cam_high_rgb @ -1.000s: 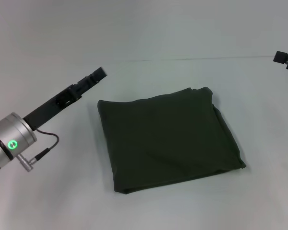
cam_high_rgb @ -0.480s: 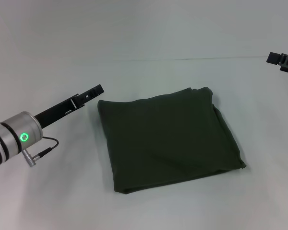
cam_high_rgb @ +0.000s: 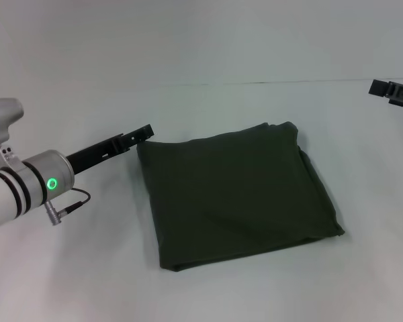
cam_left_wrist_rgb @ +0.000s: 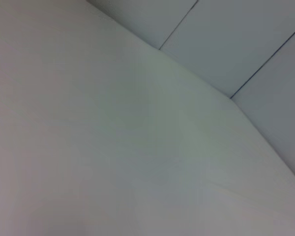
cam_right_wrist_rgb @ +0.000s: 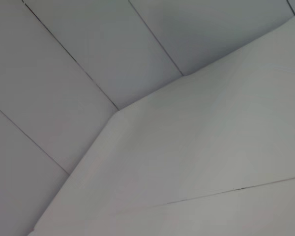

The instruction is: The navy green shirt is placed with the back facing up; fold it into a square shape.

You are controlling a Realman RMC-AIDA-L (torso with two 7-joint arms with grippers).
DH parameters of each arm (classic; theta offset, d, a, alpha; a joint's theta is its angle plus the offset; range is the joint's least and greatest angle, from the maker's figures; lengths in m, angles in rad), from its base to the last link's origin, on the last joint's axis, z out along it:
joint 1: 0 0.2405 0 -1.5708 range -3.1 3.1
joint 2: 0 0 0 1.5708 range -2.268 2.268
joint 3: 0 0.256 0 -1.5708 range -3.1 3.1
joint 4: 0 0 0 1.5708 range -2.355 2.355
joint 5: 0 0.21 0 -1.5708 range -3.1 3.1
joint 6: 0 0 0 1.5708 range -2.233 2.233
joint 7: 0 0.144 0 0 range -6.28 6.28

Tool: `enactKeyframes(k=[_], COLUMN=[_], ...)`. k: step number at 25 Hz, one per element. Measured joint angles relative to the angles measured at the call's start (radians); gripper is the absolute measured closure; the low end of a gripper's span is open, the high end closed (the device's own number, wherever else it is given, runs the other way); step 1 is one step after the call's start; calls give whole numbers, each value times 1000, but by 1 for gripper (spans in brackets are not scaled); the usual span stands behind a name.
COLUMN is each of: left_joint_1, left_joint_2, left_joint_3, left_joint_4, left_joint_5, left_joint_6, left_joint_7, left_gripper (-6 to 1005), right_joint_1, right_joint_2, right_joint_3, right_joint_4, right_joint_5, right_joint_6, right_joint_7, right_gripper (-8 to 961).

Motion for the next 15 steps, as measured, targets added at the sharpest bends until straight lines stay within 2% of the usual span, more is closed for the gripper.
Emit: enactKeyframes(k=[15], left_joint_1=[-30], left_joint_2=[0], left_joint_3=[116], left_joint_4=[-9], left_joint_5=[3], left_joint_6=[-48], left_joint_7=[-23], left_gripper=[49], right_joint_1=[-3], right_joint_2=[1], right_joint_3=[-2], right_joint_4=[18], right_joint_5=[0], right_joint_6=[34], right_joint_7=[-23], right_gripper=[36])
